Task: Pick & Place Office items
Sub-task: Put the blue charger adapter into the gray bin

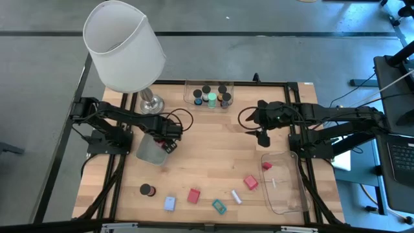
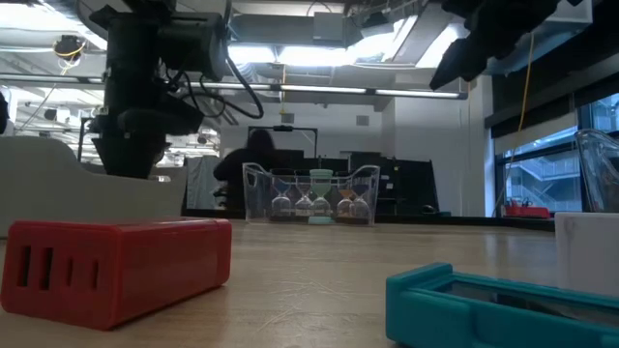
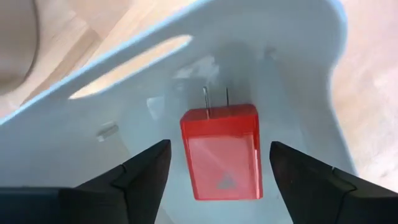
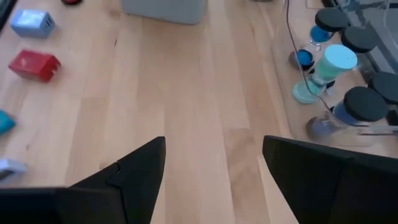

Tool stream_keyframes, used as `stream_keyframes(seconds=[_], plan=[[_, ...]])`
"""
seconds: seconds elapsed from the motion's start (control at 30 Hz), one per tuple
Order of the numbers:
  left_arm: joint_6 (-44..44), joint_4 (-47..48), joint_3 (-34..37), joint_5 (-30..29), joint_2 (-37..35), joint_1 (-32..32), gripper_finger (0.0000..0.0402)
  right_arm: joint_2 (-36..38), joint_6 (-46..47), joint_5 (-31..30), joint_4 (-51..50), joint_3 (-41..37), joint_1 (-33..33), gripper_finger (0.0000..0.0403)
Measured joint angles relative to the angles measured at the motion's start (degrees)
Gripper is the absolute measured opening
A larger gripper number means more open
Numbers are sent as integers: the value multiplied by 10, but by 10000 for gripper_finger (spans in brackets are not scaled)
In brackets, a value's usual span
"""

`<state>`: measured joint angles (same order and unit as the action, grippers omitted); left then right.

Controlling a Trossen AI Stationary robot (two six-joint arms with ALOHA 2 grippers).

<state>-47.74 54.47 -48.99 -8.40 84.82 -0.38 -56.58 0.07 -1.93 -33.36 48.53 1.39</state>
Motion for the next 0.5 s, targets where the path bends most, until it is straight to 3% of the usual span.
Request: stream_keyframes(seconds=[0.17, 0.5], plan=[[88, 3, 0, 28, 0, 1, 276, -3, 21, -2, 48, 0, 0, 272], [51, 40, -48, 0, 0, -28, 252, -6, 52, -14, 103, 0, 0, 272]])
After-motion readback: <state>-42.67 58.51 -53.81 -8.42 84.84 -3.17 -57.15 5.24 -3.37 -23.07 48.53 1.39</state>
